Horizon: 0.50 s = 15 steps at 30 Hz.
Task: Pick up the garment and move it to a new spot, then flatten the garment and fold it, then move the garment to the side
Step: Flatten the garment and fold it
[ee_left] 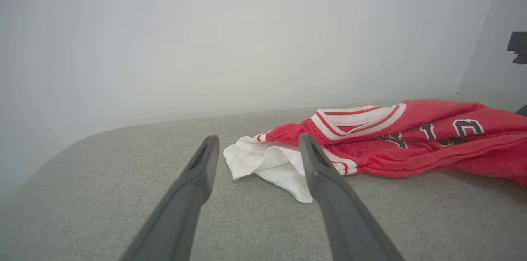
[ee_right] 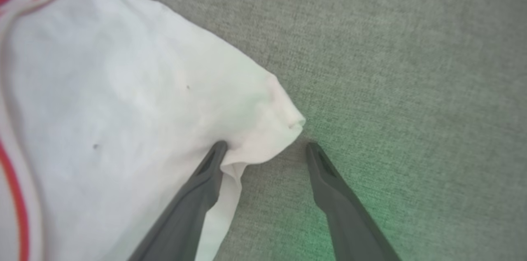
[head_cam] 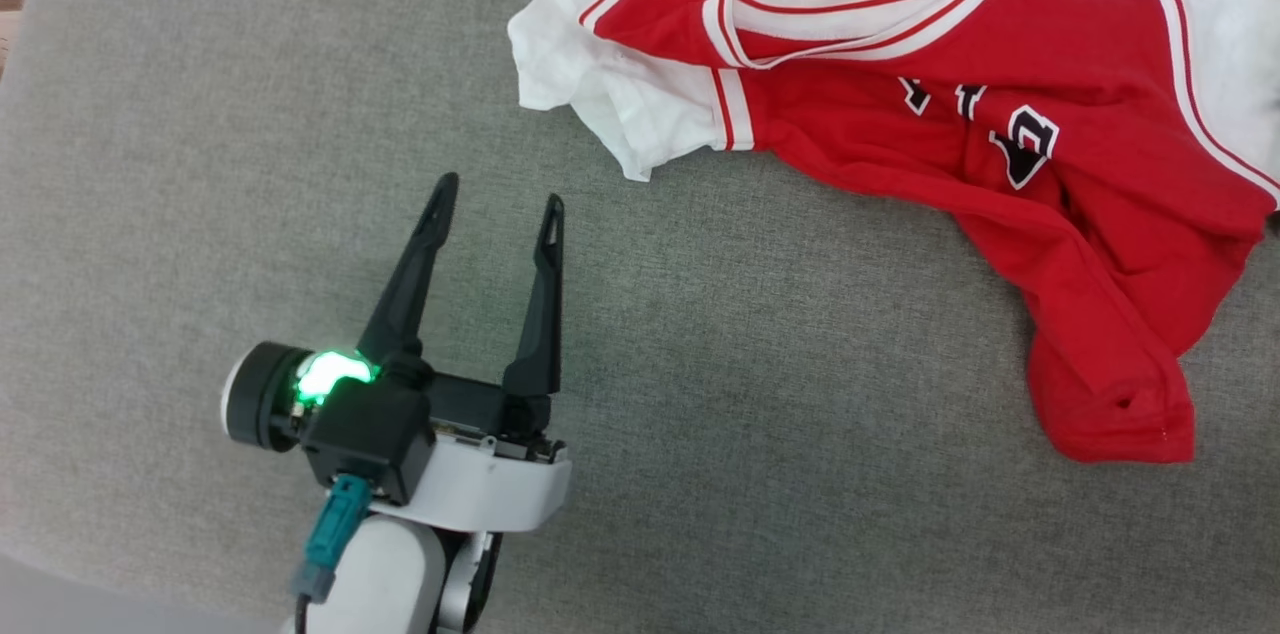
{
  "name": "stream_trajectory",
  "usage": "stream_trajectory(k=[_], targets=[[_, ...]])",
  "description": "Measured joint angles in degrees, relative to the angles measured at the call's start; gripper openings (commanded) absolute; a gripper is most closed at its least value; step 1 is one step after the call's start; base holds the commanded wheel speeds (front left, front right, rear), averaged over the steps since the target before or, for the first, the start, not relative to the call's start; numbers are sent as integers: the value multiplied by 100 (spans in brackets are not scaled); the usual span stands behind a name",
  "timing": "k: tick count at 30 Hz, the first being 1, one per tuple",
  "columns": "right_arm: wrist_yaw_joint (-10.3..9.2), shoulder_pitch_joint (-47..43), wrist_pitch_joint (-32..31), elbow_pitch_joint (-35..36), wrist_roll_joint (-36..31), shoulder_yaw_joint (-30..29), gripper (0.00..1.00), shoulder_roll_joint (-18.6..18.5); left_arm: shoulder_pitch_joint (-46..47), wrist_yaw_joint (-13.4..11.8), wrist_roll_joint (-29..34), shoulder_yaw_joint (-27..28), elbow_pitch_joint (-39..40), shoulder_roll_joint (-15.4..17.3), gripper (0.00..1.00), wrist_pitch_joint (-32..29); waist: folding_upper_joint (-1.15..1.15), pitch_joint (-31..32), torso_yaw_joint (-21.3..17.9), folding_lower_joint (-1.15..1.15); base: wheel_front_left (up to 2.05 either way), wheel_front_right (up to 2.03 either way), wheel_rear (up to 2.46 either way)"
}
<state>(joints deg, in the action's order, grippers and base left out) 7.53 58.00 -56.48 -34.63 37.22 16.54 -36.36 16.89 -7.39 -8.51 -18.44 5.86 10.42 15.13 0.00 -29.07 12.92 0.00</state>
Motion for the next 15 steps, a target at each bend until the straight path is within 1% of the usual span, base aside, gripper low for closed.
stream_trajectory(k=[4,8,15], targets=[[-1,-27,233,14,110,75,0,-44,-101,143,100,230,-23,-115,100,0,0,24,-21,0,0,0,0],[8,-243,627,75,169,132,0,-201,-210,256,156,436,-2,-212,100,0,0,100,-118,0,0,0,0],[7,-678,1156,-60,256,-79,0,-784,-305,486,261,661,-1,-311,100,0,0,177,-353,0,0,0,0]])
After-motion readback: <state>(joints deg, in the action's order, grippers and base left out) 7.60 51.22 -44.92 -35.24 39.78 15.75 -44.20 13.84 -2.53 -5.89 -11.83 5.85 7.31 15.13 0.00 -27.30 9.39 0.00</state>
